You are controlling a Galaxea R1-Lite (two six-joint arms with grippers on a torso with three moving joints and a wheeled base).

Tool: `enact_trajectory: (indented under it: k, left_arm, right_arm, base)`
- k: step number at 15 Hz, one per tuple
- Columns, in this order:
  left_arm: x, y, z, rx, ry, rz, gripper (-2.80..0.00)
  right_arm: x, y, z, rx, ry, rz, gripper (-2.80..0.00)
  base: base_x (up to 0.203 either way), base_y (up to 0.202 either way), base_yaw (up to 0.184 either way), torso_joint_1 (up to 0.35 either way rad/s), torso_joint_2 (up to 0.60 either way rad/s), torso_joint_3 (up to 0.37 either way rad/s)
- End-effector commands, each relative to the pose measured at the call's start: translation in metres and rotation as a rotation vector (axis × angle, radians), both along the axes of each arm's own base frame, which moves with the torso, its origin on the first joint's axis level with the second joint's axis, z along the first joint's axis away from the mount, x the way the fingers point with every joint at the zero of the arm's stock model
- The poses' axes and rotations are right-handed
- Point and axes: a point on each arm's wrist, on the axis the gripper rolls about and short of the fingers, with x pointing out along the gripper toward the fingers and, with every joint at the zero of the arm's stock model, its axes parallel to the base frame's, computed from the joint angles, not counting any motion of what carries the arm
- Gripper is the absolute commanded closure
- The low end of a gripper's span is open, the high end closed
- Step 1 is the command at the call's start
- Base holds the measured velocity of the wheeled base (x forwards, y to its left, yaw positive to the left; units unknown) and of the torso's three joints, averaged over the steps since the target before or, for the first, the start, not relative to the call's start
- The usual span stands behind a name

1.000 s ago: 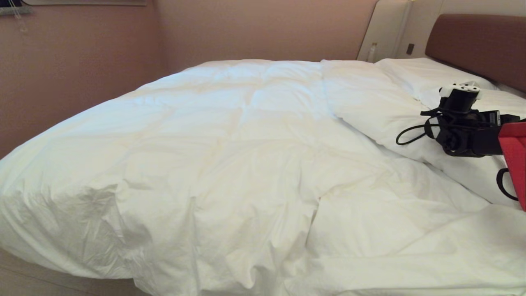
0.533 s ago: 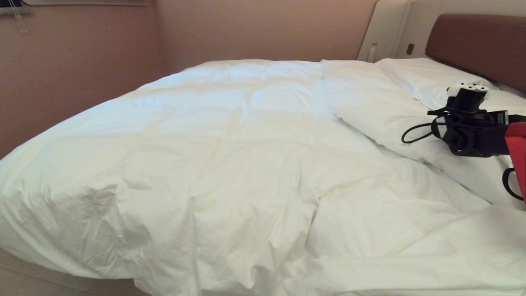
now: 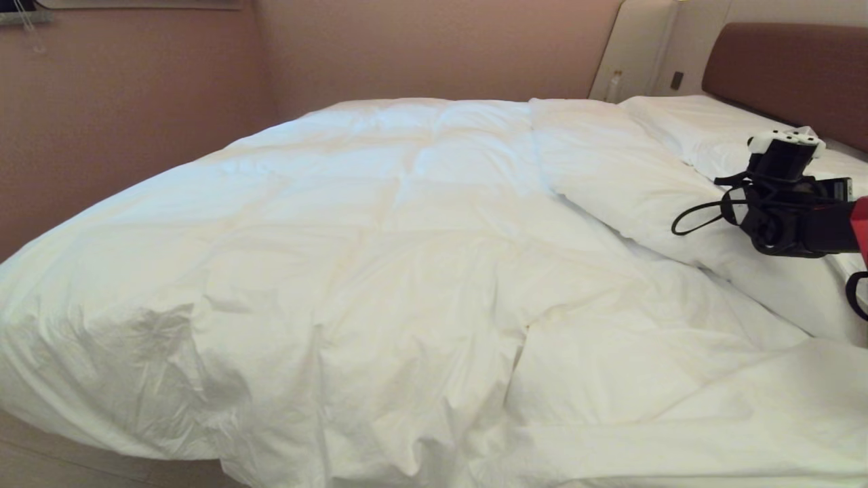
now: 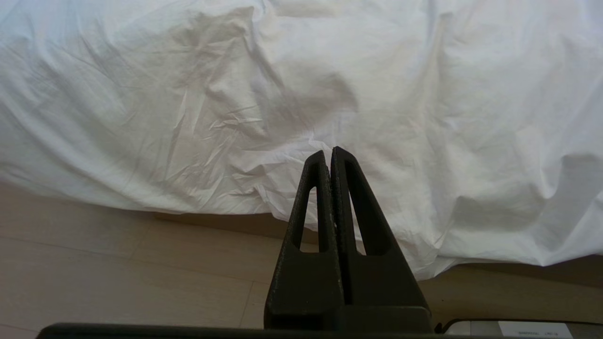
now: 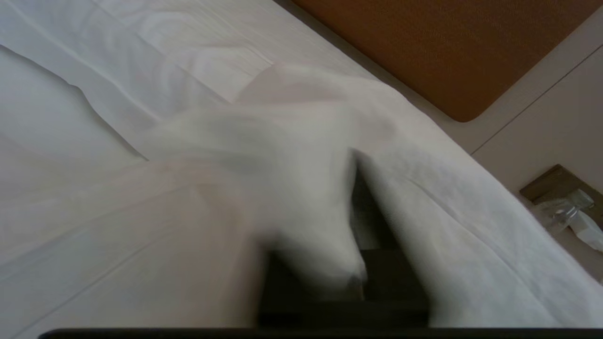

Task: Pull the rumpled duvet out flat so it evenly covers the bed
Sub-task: Hold the folded corner of the quilt

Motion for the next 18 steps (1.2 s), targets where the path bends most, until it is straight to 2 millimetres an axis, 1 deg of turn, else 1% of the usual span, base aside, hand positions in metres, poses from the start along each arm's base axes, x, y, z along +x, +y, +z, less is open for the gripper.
enact_trajectory:
  k: [1,6,10,13,16,17,18]
  left_arm:
    - [0.0,0.0,0.0,-0.001,0.0,0.0,0.0]
    - [0.0,0.0,0.0,-0.001,0.0,0.0,0.0]
    - [0.0,0.0,0.0,-0.001,0.001,0.0,0.0]
    - [0.0,0.0,0.0,-0.001,0.0,0.0,0.0]
    - [0.0,0.0,0.0,0.0,0.001,0.0,0.0]
    - [0.0,0.0,0.0,0.0,0.001,0.0,0.0]
    - [0.0,0.0,0.0,-0.001,0.0,0.0,0.0]
  right_arm:
    - [-0.008,0.002,0.009,-0.002,-0.004,-0.003,0.0]
    - [-0.026,0.006,0.014,-0.007,0.004,0.052,0.0]
    - [-0.048,0.015,0.02,-0.009,0.008,0.088,0.0]
    - [-0.071,0.02,0.05,-0.028,-0.045,0.125,0.0]
    - [-0.09,0.024,0.075,-0.051,-0.102,0.169,0.0]
    - [-0.094,0.024,0.08,-0.055,-0.113,0.173,0.0]
    - [-0.095,0.024,0.08,-0.054,-0.111,0.176,0.0]
  base:
    - [0.0,0.0,0.0,0.0,0.0,0.0]
    - [0.0,0.0,0.0,0.0,0.0,0.0]
    - [0.0,0.0,0.0,0.0,0.0,0.0]
    - [0.0,0.0,0.0,0.0,0.0,0.0]
    - [0.0,0.0,0.0,0.0,0.0,0.0]
    - [0.0,0.0,0.0,0.0,0.0,0.0]
    - [0.0,0.0,0.0,0.0,0.0,0.0]
